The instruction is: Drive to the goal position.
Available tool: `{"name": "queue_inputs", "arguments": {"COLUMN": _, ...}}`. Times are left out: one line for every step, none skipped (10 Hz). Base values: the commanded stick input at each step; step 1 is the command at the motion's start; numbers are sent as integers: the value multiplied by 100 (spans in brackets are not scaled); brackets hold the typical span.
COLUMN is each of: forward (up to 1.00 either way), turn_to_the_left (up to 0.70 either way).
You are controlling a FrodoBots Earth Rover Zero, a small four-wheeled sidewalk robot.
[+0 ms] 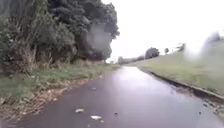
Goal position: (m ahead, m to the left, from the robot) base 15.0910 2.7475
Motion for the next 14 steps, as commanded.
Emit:
{"name": "queue_inputs", "arguments": {"forward": 45, "turn_to_the_left": 0}}
{"name": "queue_inputs", "arguments": {"forward": 45, "turn_to_the_left": 0}}
{"name": "queue_inputs", "arguments": {"forward": 45, "turn_to_the_left": 0}}
{"name": "queue_inputs", "arguments": {"forward": 45, "turn_to_the_left": 0}}
{"name": "queue_inputs", "arguments": {"forward": 45, "turn_to_the_left": 0}}
{"name": "queue_inputs", "arguments": {"forward": 45, "turn_to_the_left": 0}}
{"name": "queue_inputs", "arguments": {"forward": 45, "turn_to_the_left": 0}}
{"name": "queue_inputs", "arguments": {"forward": 45, "turn_to_the_left": 0}}
{"name": "queue_inputs", "arguments": {"forward": 45, "turn_to_the_left": 0}}
{"name": "queue_inputs", "arguments": {"forward": 45, "turn_to_the_left": 0}}
{"name": "queue_inputs", "arguments": {"forward": 45, "turn_to_the_left": 0}}
{"name": "queue_inputs", "arguments": {"forward": 45, "turn_to_the_left": 0}}
{"name": "queue_inputs", "arguments": {"forward": 45, "turn_to_the_left": 0}}
{"name": "queue_inputs", "arguments": {"forward": 45, "turn_to_the_left": 0}}
